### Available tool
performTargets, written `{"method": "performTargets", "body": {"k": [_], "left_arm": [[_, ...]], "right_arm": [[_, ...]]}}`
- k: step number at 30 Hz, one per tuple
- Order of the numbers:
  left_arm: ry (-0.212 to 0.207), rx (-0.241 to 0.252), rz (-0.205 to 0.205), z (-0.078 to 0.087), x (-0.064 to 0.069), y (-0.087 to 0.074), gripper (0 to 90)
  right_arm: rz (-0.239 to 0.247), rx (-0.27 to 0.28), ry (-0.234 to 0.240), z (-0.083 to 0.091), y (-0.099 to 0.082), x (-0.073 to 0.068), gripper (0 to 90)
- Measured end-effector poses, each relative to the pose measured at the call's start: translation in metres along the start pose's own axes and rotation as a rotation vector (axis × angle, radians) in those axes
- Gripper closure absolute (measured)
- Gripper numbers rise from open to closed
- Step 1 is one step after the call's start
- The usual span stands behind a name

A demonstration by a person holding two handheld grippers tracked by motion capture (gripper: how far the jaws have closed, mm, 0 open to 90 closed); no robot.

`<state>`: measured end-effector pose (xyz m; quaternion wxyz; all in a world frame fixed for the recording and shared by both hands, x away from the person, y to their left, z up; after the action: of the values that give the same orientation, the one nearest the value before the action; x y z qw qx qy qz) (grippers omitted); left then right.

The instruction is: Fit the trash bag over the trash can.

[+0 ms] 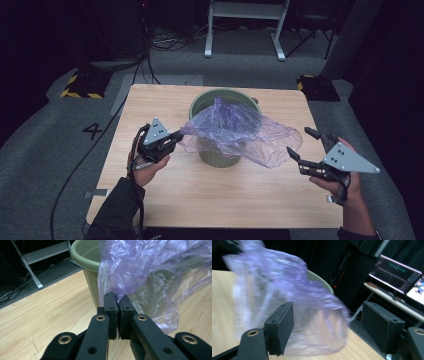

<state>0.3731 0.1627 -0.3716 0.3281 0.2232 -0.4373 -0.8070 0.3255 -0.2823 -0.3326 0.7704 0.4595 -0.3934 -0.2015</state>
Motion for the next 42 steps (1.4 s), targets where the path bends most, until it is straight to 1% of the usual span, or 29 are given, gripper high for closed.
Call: {"method": "performTargets", "body": {"k": [2, 5, 7, 8, 9, 10, 11, 12, 14, 15, 16, 17, 18, 20, 22, 26, 28, 30, 31, 33, 34, 35, 36, 38, 39, 40, 41, 42], "left_arm": [[-0.002, 0.000, -0.001, 0.000, -0.001, -0.001, 85.5], [-0.009, -0.003, -0.004, 0.000, -0.003, -0.002, 84.7], [-0.007, -0.005, -0.006, -0.001, -0.004, -0.003, 83.1], [-0.003, -0.007, -0.005, 0.000, -0.005, -0.004, 80.7], [-0.009, -0.005, -0.002, 0.000, -0.006, -0.004, 78.0], [-0.015, -0.005, -0.002, 0.000, -0.007, -0.005, 73.6], [-0.023, 0.002, 0.002, 0.001, -0.008, -0.005, 68.8], [-0.037, 0.011, 0.005, 0.002, -0.009, -0.006, 62.2], [-0.056, 0.021, -0.003, 0.005, -0.008, -0.006, 52.3], [-0.058, 0.017, -0.007, 0.007, -0.007, -0.004, 46.0], [-0.046, 0.010, -0.012, 0.009, -0.006, -0.002, 37.3], [-0.035, 0.010, -0.019, 0.011, -0.004, 0.000, 31.9], [-0.035, 0.019, -0.029, 0.014, -0.004, 0.003, 29.9], [-0.054, 0.048, -0.031, 0.020, -0.003, 0.009, 26.1], [-0.061, 0.076, -0.037, 0.027, -0.003, 0.017, 23.8], [-0.047, 0.088, -0.050, 0.032, -0.006, 0.031, 22.2], [-0.043, 0.078, -0.057, 0.030, -0.009, 0.039, 21.7], [-0.034, 0.059, -0.067, 0.024, -0.014, 0.046, 21.1], [-0.029, 0.049, -0.064, 0.021, -0.018, 0.048, 21.0], [-0.045, 0.039, -0.031, 0.014, -0.025, 0.052, 25.8], [-0.043, 0.034, -0.018, 0.011, -0.027, 0.053, 28.4], [-0.031, 0.021, -0.004, 0.006, -0.031, 0.054, 30.4], [-0.030, 0.007, 0.001, 0.001, -0.035, 0.054, 34.6], [-0.016, -0.019, 0.011, -0.010, -0.040, 0.054, 44.2], [-0.014, -0.037, 0.014, -0.015, -0.043, 0.053, 45.7], [-0.016, -0.044, 0.022, -0.019, -0.045, 0.053, 52.4], [-0.017, -0.055, 0.042, -0.025, -0.048, 0.052, 55.8], [-0.031, -0.069, 0.048, -0.029, -0.050, 0.051, 58.0]], "right_arm": [[-0.033, -0.023, 0.000, -0.008, -0.001, 0.010, 26.2], [-0.057, -0.066, 0.018, -0.020, -0.004, 0.018, 25.7], [-0.051, -0.099, 0.018, -0.031, -0.006, 0.020, 27.6], [-0.046, -0.120, 0.021, -0.037, -0.006, 0.021, 32.7], [-0.039, -0.135, 0.039, -0.041, -0.007, 0.021, 35.2], [-0.037, -0.141, 0.046, -0.045, -0.008, 0.021, 40.0], [-0.037, -0.145, 0.048, -0.047, -0.008, 0.021, 49.4], [-0.034, -0.148, 0.065, -0.050, -0.009, 0.021, 56.0], [-0.040, -0.143, 0.089, -0.052, -0.009, 0.020, 68.0], [-0.037, -0.139, 0.093, -0.053, -0.009, 0.020, 70.3], [-0.030, -0.133, 0.100, -0.053, -0.008, 0.019, 74.7], [-0.027, -0.128, 0.103, -0.053, -0.007, 0.018, 76.8], [-0.026, -0.123, 0.105, -0.054, -0.006, 0.017, 79.0], [-0.017, -0.116, 0.108, -0.054, -0.002, 0.017, 80.5], [-0.017, -0.110, 0.103, -0.054, 0.002, 0.017, 81.8], [-0.017, -0.102, 0.101, -0.057, 0.007, 0.020, 83.2], [-0.021, -0.101, 0.103, -0.059, 0.009, 0.021, 83.4], [-0.025, -0.100, 0.108, -0.062, 0.010, 0.023, 83.5], [-0.027, -0.101, 0.108, -0.064, 0.011, 0.024, 83.5], [-0.034, -0.102, 0.114, -0.067, 0.013, 0.026, 83.7], [-0.042, -0.101, 0.113, -0.069, 0.014, 0.028, 83.7], [-0.050, -0.100, 0.117, -0.071, 0.014, 0.029, 83.7], [-0.059, -0.100, 0.125, -0.074, 0.015, 0.031, 83.8], [-0.074, -0.109, 0.133, -0.081, 0.017, 0.035, 84.0], [-0.087, -0.114, 0.138, -0.085, 0.017, 0.037, 84.1], [-0.096, -0.127, 0.142, -0.089, 0.017, 0.039, 84.0], [-0.102, -0.136, 0.138, -0.093, 0.016, 0.041, 84.1], [-0.115, -0.152, 0.132, -0.099, 0.015, 0.043, 84.1]]}}
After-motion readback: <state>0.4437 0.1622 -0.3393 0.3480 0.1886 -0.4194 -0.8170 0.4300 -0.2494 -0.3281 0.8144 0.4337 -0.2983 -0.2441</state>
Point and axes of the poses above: each handheld gripper's, and its own axes: z roughly backward along the jaws, y roughly out of its top, x roughly to its right, the point moved 1 cm from there along -z, roughly forward along the jaws, and after that the axes turned 6 degrees about -x, right-handed, at the moved point
